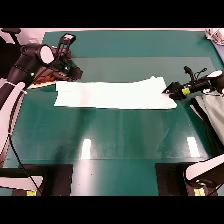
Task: Fold the shirts.
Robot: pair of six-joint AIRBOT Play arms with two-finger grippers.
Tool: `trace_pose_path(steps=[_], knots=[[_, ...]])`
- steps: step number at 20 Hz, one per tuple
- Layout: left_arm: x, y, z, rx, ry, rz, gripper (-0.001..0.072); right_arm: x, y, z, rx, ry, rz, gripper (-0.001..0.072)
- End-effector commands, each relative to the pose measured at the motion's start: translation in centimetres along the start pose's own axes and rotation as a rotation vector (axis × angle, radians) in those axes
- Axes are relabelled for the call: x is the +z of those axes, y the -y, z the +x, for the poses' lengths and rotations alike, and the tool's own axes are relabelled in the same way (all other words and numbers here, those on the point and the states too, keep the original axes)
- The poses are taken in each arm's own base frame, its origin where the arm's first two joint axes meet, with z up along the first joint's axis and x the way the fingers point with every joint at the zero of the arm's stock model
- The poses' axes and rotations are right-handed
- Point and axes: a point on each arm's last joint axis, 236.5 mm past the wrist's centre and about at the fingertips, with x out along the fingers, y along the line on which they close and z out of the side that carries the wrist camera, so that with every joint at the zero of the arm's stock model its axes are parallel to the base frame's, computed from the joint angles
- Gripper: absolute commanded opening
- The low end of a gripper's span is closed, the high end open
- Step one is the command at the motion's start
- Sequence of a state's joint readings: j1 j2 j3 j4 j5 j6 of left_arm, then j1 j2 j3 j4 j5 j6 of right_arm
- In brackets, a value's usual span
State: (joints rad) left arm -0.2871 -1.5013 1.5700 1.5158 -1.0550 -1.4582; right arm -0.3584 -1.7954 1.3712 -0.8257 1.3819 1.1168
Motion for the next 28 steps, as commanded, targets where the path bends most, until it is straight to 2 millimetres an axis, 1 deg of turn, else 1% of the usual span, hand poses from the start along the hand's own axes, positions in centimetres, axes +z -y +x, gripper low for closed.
trace_pose_path(steps=[1, 3, 4, 5, 6, 8, 10, 11, 12, 13, 14, 15, 16, 18, 19, 20, 22, 23, 24, 26, 28], knots=[[-0.2, 0.3, 0.3, -0.002, -0.012, 0.006, 0.0376, 0.7, -0.7, -2.2, 0.033, 0.047, -0.016, 0.0712], [-0.2, 0.3, 0.3, -0.002, -0.01, 0.006, 0.0376, 2.3, -0.4, -4.0, -0.017, 0.129, -0.034, 0.0712], [-0.2, 0.4, 0.3, -0.01, -0.009, -0.003, 0.0376, 2.5, 0.2, -4.4, -0.06, 0.141, -0.042, 0.0712], [-0.2, 0.7, 0.4, -0.022, -0.009, -0.013, 0.0376, 2.4, 0.9, -4.4, -0.095, 0.136, -0.049, 0.0712], [-0.2, 1.2, 0.6, -0.043, -0.011, -0.025, 0.0375, 2.2, 1.4, -4.1, -0.121, 0.124, -0.056, 0.0712], [-0.6, 2.0, 1.6, -0.079, -0.03, -0.047, 0.0375, 1.7, 1.7, -2.4, -0.133, 0.111, -0.049, 0.0712], [-1.2, 2.8, 3.0, -0.115, -0.057, -0.07, 0.0372, 0.8, 1.6, 0.2, -0.142, 0.089, -0.046, 0.0711], [-1.5, 3.1, 3.7, -0.129, -0.071, -0.068, 0.0349, 0.3, 1.5, 1.5, -0.148, 0.079, -0.049, 0.0712], [-1.9, 3.5, 4.5, -0.146, -0.087, -0.065, 0.0349, -0.1, 1.2, 3.0, -0.156, 0.071, -0.059, 0.0711], [-2.2, 3.9, 5.2, -0.164, -0.099, -0.071, 0.0349, -0.2, 0.4, 4.1, -0.144, 0.072, -0.069, 0.0695], [-2.4, 4.4, 6.0, -0.184, -0.106, -0.088, 0.0349, -0.1, -0.9, 5.2, -0.12, 0.079, -0.078, 0.0674], [-2.4, 4.8, 6.6, -0.203, -0.105, -0.101, 0.0349, 0.0, -2.0, 5.8, -0.1, 0.081, -0.092, 0.0617], [-2.3, 5.6, 7.1, -0.228, -0.099, -0.103, 0.0349, 0.1, -3.0, 6.3, -0.094, 0.081, -0.11, 0.0507], [-2.1, 6.7, 8.3, -0.238, -0.083, -0.069, 0.0348, 0.4, -4.9, 6.4, -0.082, 0.068, -0.148, 0.022], [-2.0, 7.4, 8.9, -0.24, -0.073, -0.049, 0.0347, 0.4, -5.8, 6.1, -0.068, 0.055, -0.149, 0.0096], [-1.9, 8.2, 9.7, -0.241, -0.063, -0.037, 0.0347, 0.2, -7.1, 5.6, -0.049, 0.029, -0.151, 0.0026], [-2.2, 9.3, 11.3, -0.245, -0.061, -0.03, 0.0347, -0.3, -9.8, 4.1, -0.011, -0.031, -0.156, 0.0025], [-2.8, 9.6, 12.1, -0.253, -0.083, -0.032, 0.0261, -0.5, -11.1, 3.3, 0.001, -0.048, -0.159, 0.0025], [-3.5, 9.7, 12.7, -0.254, -0.104, -0.032, 0.0075, -0.1, -12.4, 2.1, 0.006, -0.038, -0.158, 0.0024], [-4.4, 9.9, 13.7, -0.258, -0.13, -0.037, 0.0075, 0.2, -15.5, 0.2, 0.018, -0.009, -0.15, 0.0023], [-4.8, 10.4, 14.2, -0.279, -0.143, -0.058, 0.0073, 0.3, -18.8, -1.7, 0.024, 0.036, -0.16, 0.0023]])
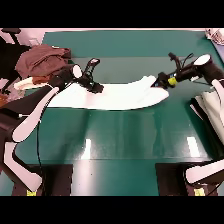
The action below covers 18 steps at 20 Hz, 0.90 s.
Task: Fold the shirts.
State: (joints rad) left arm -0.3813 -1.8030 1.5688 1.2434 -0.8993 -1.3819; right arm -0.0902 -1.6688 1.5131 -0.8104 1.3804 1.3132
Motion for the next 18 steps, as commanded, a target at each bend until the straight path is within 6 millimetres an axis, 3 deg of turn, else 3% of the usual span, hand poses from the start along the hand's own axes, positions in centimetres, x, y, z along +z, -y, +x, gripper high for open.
trace_pose_path(steps=[1, 4, 9, 11, 13, 18], knots=[[-0.7, 0.5, 1.6, -0.029, -0.022, -0.025, 0.0074, 0.6, -6.0, -3.1, 0.023, 0.039, 0.009, 0.0023], [-0.9, 1.3, 2.0, -0.043, -0.024, -0.023, 0.0073, 0.9, -10.7, -3.9, 0.042, 0.068, -0.015, 0.0023], [-0.6, 3.6, 2.5, -0.056, -0.007, 0.014, 0.0072, 1.2, -23.1, -4.6, 0.267, 0.136, -0.097, 0.0024], [-0.6, 4.0, 2.6, -0.06, -0.006, 0.018, 0.0073, 1.3, -25.9, -4.3, 0.294, 0.164, -0.099, 0.0024], [-0.8, 4.1, 2.6, -0.06, -0.013, 0.003, 0.0073, 0.9, -26.4, -3.4, 0.27, 0.164, -0.095, 0.0023], [-0.8, 4.4, 1.9, -0.067, -0.029, -0.084, 0.0074, 0.2, -24.1, -1.2, 0.189, 0.095, -0.067, 0.0023]])
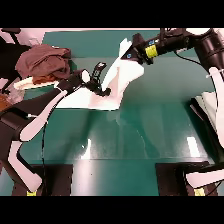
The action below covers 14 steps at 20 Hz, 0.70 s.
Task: Fold the shirts.
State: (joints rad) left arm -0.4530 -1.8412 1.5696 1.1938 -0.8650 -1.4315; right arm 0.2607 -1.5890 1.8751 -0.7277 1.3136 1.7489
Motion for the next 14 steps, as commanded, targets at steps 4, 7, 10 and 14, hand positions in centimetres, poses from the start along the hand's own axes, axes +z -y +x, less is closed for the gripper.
trace_pose_path(steps=[4, 7, 10, 14], knots=[[2.0, 2.2, -5.0, -0.016, -0.011, -0.022, 0.0074, -0.6, 2.8, -0.1, -0.06, -0.059, 0.054, 0.0023], [4.4, 2.4, -11.9, 0.066, 0.039, 0.061, 0.0074, -1.0, 3.9, -1.0, -0.078, -0.086, 0.071, 0.0023], [4.0, -1.5, -19.2, 0.283, 0.015, 0.11, 0.0074, -0.7, 4.4, -1.9, -0.085, -0.079, 0.073, 0.0023], [0.7, -6.6, -25.7, 0.426, -0.062, 0.001, 0.0074, -0.3, 3.3, -3.1, -0.076, -0.038, 0.022, 0.0023]])
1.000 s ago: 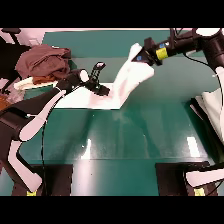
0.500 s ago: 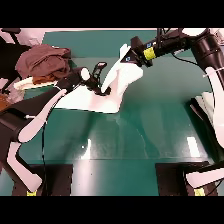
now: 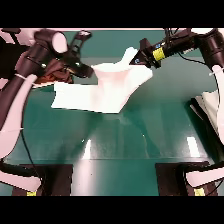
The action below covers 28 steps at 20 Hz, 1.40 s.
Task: Fold the shirts.
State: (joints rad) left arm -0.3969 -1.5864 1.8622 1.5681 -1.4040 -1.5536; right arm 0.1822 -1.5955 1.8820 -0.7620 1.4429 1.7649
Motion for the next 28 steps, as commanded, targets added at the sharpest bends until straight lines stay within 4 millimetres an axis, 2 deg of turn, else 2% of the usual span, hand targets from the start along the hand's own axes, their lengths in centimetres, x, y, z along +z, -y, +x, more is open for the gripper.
trace_pose_path(steps=[1, 6, 8, 10, 12, 14, 16, 18, 19, 23, 24, 27, 28], knots=[[-2.6, -4.7, -4.2, 0.094, -0.061, -0.083, 0.0074, 0.3, -0.7, -1.1, 0.004, 0.035, -0.037, 0.0023], [-3.2, -5.0, -4.3, 0.087, -0.082, -0.123, 0.0074, -0.5, -1.6, -0.6, 0.013, 0.012, -0.051, 0.0022], [-4.5, -6.9, -4.7, 0.173, -0.131, -0.152, 0.0074, -0.6, -2.8, 0.7, 0.03, 0.019, -0.064, 0.0023], [-5.2, -8.5, -5.4, 0.25, -0.148, -0.174, 0.0074, -0.8, -3.9, 3.2, 0.048, 0.012, -0.048, 0.0023], [-5.0, -9.7, -7.0, 0.304, -0.112, -0.179, 0.0074, -1.5, -5.1, 6.6, 0.068, -0.007, -0.058, 0.0022], [-4.7, -11.4, -9.5, 0.339, -0.045, -0.208, 0.0074, -1.4, -6.6, 10.4, 0.099, 0.021, -0.059, 0.0022], [-5.1, -14.4, -12.6, 0.375, 0.032, -0.292, 0.0074, -1.0, -8.4, 13.9, 0.141, 0.075, -0.061, 0.0023], [-6.5, -17.8, -15.9, 0.406, 0.094, -0.409, 0.0074, -1.7, -10.6, 17.7, 0.204, 0.105, -0.041, 0.0022], [-7.2, -18.8, -16.8, 0.395, 0.112, -0.458, 0.0074, -2.0, -11.4, 19.5, 0.229, 0.109, -0.029, 0.0022], [-8.3, -19.9, -17.8, 0.275, 0.161, -0.585, 0.0074, -4.5, -14.6, 26.9, 0.308, 0.062, -0.051, 0.0022], [-8.3, -20.0, -17.8, 0.261, 0.165, -0.597, 0.0074, -4.6, -14.7, 28.6, 0.333, 0.074, -0.006, 0.0022], [-8.1, -19.7, -17.7, 0.237, 0.17, -0.601, 0.0074, -2.7, -12.6, 33.5, 0.406, 0.2, 0.191, 0.0026], [-8.0, -19.4, -17.7, 0.225, 0.172, -0.601, 0.0074, -2.1, -11.6, 34.8, 0.416, 0.255, 0.23, 0.0075]])
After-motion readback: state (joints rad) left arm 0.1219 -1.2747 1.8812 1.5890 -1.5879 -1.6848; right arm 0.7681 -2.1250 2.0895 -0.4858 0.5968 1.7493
